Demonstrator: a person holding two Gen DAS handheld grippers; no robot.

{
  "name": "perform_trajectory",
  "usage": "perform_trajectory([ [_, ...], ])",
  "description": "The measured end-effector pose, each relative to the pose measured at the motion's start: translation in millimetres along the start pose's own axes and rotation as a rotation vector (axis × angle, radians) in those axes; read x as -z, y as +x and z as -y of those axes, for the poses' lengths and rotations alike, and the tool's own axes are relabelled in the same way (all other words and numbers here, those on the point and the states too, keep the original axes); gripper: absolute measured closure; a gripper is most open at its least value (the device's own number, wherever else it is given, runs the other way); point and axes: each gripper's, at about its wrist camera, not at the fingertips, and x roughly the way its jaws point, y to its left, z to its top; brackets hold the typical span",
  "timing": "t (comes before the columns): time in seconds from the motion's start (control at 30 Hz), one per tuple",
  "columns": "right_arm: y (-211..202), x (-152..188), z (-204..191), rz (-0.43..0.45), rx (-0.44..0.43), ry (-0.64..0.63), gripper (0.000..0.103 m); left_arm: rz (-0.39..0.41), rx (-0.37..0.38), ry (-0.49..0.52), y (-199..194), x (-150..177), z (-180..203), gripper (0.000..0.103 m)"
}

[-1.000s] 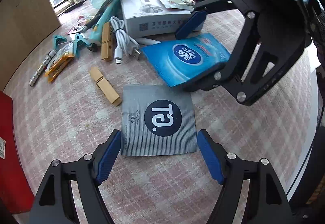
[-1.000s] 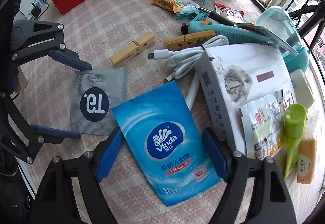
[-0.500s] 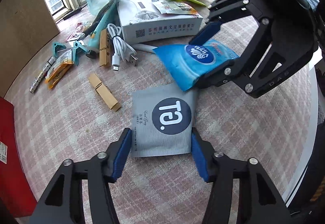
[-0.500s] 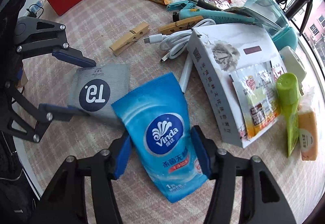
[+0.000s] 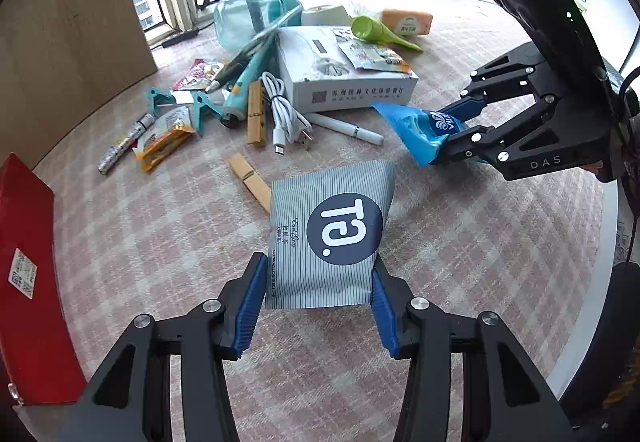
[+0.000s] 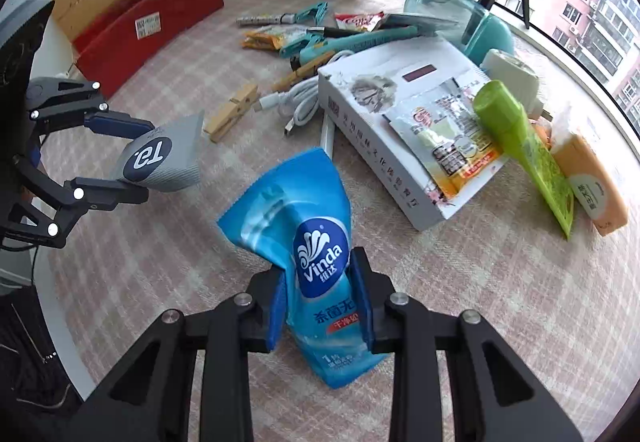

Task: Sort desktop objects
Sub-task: 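Carry the grey pouch with the left tool while the right tool carries the Vinda pack to the box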

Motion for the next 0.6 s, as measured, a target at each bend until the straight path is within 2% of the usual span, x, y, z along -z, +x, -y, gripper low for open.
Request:
perform_trajectory([
  [0.1,-14,-2,-3,0.028,0.007,0.013,0.075,0.023,-0.021,-0.02,-36,5,15,0.057],
  [0.23,-32,-5,-15,0.065,0.0,0.043,0.075,0.056,-0.036,-0.062,-51,12,1,0.057],
  [0.3,-32,-20,-38,0.089,0.008,0.052,0.075,0.067,-0.053,-0.077,-59,17,-10,0.056],
  [0.43,-36,14,-96,0.112,0.009,0.068,0.075,0.086,-0.097,-0.117,-80,31,-35,0.056],
  [0.6,-41,-23,-155,0.153,0.005,0.048,0.075,0.143,-0.167,-0.204,-124,53,-83,0.056],
])
